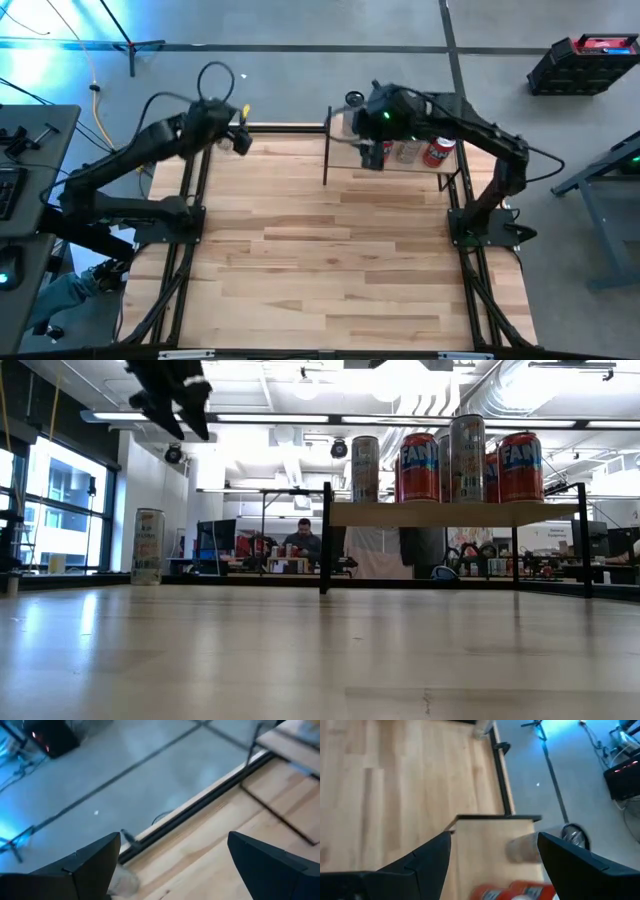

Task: Place canned beverage on shelf
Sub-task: Put the white soda can on the shelf aligned with the other white soda can

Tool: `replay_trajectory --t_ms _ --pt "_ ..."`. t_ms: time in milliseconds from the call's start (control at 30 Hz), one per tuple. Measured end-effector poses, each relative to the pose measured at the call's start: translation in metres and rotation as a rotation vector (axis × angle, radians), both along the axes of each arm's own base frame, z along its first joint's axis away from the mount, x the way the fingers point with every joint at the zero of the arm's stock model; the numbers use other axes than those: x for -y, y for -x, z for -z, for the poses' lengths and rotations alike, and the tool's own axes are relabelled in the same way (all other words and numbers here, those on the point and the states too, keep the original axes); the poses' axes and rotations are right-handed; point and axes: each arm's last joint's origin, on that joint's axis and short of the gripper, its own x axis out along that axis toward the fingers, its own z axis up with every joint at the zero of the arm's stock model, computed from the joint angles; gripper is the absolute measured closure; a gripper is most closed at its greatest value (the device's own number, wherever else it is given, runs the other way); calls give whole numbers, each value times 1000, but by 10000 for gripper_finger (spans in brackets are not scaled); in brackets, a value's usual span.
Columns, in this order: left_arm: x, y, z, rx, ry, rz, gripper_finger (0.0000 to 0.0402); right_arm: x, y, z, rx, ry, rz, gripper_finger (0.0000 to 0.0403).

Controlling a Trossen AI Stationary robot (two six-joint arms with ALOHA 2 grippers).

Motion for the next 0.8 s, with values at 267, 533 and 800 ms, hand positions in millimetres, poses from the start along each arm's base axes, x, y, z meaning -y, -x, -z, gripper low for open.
replay_trajectory --t_ms 267,533,800 --pt "-78 1 -3 -214 120 -159 36 -47 42 -10 -58 -46 88 120" --pt "-133 11 12 -444 374 -197 24 -80 70 -17 -12 -53 139 120" --pt "-158 14 42 -559 494 -197 24 -98 78 -21 43 -76 127 120"
